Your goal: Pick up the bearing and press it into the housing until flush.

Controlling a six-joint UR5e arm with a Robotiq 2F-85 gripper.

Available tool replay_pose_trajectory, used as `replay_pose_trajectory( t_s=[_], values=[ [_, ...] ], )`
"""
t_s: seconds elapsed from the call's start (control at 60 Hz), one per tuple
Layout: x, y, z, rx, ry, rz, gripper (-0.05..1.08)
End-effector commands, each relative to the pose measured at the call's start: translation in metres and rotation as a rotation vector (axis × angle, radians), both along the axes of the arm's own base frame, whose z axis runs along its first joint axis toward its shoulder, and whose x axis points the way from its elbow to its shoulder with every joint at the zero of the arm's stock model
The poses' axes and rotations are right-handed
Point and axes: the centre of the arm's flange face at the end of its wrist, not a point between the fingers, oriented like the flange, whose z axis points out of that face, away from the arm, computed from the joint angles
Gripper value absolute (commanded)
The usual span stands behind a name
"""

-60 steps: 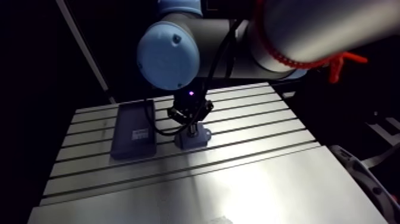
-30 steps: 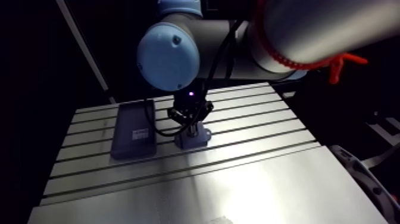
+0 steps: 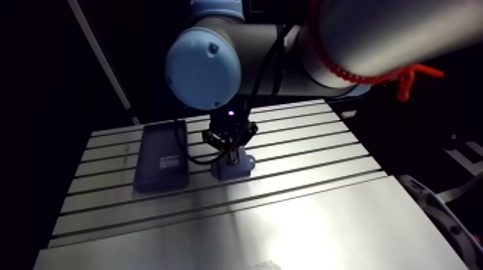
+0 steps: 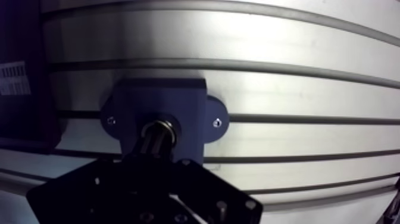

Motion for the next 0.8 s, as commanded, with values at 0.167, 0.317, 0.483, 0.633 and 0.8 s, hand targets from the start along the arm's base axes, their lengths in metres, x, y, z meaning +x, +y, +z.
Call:
replay_pose_trajectory(
  t_s=[0.167,0.317,0.483,0.633,0.8],
  values=[
    [0.0001,0.0,-0.0001,0.0,0.0,0.0,0.97],
    [0.0001,0.0002,-0.0001,0.002,-0.001,0.0,0.97],
    [-0.0001,0.0002,0.0001,0.002,0.001,0.0,0.97],
    [0.0001,0.0002,-0.0001,0.002,-0.001,0.0,0.97],
    [0.0001,0.0002,-0.0001,0.001,0.0,0.002,0.97]
  ],
)
